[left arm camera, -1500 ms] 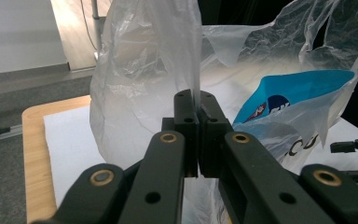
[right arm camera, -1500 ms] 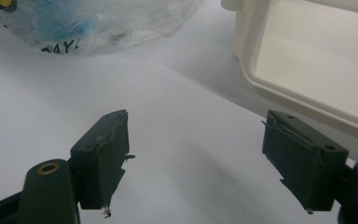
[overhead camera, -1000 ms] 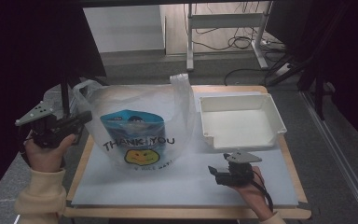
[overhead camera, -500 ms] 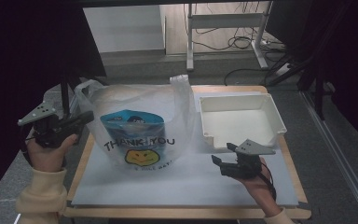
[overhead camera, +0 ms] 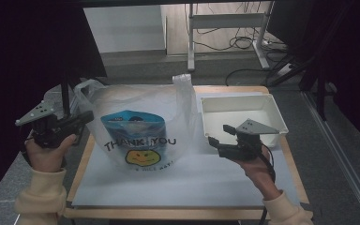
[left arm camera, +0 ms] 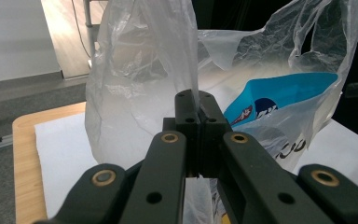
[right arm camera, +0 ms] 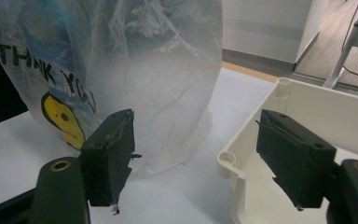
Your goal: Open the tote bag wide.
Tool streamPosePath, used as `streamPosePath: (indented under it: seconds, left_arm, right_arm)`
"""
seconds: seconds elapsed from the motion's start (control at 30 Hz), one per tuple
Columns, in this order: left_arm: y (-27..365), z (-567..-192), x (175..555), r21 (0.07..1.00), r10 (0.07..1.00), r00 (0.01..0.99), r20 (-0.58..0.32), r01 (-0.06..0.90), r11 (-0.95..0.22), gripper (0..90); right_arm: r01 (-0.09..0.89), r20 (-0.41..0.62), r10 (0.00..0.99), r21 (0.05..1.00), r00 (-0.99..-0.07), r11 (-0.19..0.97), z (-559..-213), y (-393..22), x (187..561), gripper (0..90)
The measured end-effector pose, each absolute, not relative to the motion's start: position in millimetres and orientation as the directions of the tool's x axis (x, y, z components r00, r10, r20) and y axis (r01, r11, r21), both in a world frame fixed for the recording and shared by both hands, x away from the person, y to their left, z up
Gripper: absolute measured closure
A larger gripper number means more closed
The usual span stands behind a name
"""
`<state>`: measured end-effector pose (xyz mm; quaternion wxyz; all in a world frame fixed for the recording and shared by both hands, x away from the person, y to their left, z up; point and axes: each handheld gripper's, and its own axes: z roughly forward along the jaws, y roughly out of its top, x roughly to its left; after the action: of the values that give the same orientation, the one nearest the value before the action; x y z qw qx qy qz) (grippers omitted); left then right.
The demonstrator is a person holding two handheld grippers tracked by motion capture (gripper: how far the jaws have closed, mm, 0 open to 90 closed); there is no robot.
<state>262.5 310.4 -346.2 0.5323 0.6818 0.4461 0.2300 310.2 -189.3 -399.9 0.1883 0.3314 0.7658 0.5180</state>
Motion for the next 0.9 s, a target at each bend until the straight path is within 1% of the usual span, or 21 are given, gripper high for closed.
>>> streamPosePath:
  seconds: [0.17, 0.4, 0.9]
  left_arm:
    - [310.5, -345.7, 263.3, 0.932, 0.852, 0.498, -0.165, 0.361, -0.031, 89.6]
    - [310.2, -345.0, 262.7, 0.933, 0.85, 0.5, -0.163, 0.36, -0.033, 89.5]
    - [309.6, -343.4, 260.3, 0.936, 0.848, 0.506, -0.157, 0.35, -0.035, 89.5]
  right_arm:
    - [0.295, 0.038, 0.686, 0.919, -0.726, 0.262, -388.9, -182.2, 315.1, 28.0]
    - [0.284, 0.043, 0.672, 0.924, -0.74, 0.254, -370.9, -174.1, 323.5, 28.0]
    - [0.258, 0.039, 0.616, 0.928, -0.787, 0.27, -349.5, -147.9, 331.0, 30.1]
